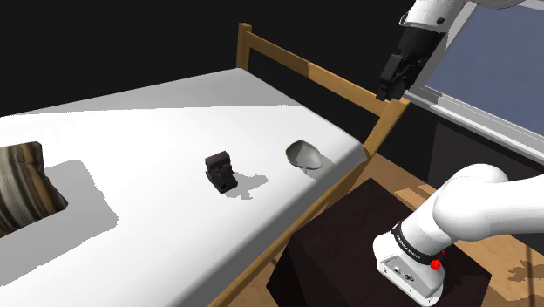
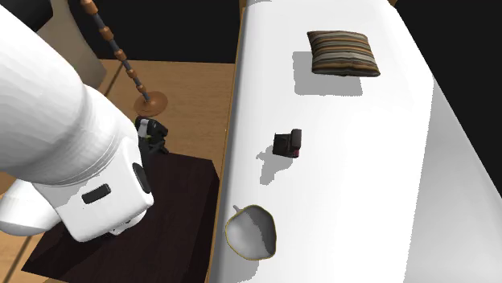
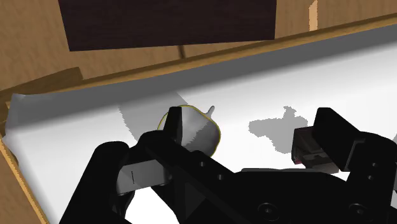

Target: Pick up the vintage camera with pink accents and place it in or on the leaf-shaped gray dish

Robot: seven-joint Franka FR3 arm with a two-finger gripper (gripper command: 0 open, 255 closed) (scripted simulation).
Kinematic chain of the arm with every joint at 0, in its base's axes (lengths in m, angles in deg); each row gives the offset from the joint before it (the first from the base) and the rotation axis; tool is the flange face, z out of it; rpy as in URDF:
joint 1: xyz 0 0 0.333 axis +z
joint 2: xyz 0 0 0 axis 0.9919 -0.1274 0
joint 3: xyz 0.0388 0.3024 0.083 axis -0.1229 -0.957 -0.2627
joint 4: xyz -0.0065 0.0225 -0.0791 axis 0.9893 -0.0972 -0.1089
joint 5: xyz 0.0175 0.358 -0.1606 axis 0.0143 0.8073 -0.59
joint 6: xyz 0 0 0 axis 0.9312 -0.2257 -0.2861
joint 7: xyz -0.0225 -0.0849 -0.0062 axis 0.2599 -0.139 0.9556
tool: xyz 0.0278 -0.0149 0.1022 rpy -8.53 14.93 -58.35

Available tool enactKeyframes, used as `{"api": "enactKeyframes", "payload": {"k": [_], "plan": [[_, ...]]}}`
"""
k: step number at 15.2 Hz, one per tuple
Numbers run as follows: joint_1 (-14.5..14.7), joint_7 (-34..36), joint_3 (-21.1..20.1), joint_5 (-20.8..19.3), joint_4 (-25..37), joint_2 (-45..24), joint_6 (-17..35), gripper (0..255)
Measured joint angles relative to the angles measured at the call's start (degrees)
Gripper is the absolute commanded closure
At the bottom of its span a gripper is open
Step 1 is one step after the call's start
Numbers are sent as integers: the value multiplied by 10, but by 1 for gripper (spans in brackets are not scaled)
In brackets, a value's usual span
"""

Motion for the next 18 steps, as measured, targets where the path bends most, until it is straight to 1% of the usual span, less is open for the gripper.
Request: {"api": "enactKeyframes", "payload": {"k": [2, 4, 9, 15, 18], "plan": [[2, 5, -6, 3, -4, 0, 6, 0], [6, 19, -22, 12, -15, -10, 31, 0], [23, 61, -75, 38, -62, -36, 120, 0], [44, 120, -144, 63, -75, -109, 226, 0], [49, 146, -173, 65, -76, -152, 278, 0]]}}
